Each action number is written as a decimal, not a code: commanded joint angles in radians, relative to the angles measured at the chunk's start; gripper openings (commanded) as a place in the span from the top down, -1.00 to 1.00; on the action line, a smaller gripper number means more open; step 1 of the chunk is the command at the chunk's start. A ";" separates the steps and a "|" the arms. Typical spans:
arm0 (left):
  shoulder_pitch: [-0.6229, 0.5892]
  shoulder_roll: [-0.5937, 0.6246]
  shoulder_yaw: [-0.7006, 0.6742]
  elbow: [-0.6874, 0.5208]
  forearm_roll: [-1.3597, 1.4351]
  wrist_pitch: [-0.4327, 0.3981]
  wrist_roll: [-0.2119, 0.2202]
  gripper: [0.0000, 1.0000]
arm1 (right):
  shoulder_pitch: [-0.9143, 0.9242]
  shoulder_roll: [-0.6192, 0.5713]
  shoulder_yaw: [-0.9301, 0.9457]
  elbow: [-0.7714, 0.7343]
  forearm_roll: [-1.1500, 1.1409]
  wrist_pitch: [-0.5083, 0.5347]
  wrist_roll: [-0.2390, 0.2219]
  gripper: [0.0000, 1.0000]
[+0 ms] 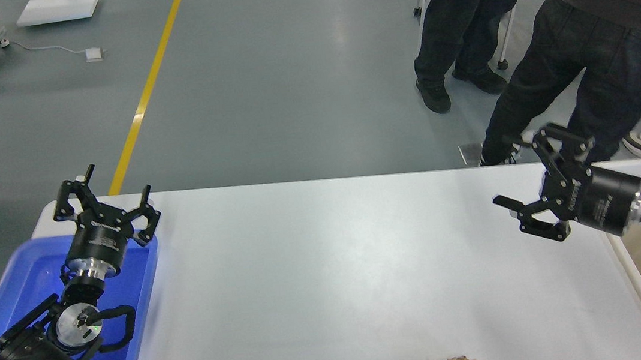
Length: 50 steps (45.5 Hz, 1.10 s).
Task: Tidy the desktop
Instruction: 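Move the right gripper down toward the tan crumpled object at the table edge, then lower the open right gripper over the tan crumpled object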
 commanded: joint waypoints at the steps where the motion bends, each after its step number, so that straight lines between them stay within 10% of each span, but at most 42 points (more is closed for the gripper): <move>1: 0.000 0.000 0.000 0.000 0.000 0.000 0.000 -1.00 | -0.139 -0.164 0.004 0.261 -0.339 -0.002 0.046 -1.00; 23: 0.000 0.000 0.000 0.000 0.000 -0.002 0.000 -1.00 | -0.468 -0.191 0.113 0.450 -1.227 -0.225 0.185 -0.99; 50: 0.000 0.000 0.000 0.000 0.000 -0.003 0.000 -1.00 | -0.746 0.225 0.187 0.410 -1.562 -0.453 0.222 -0.99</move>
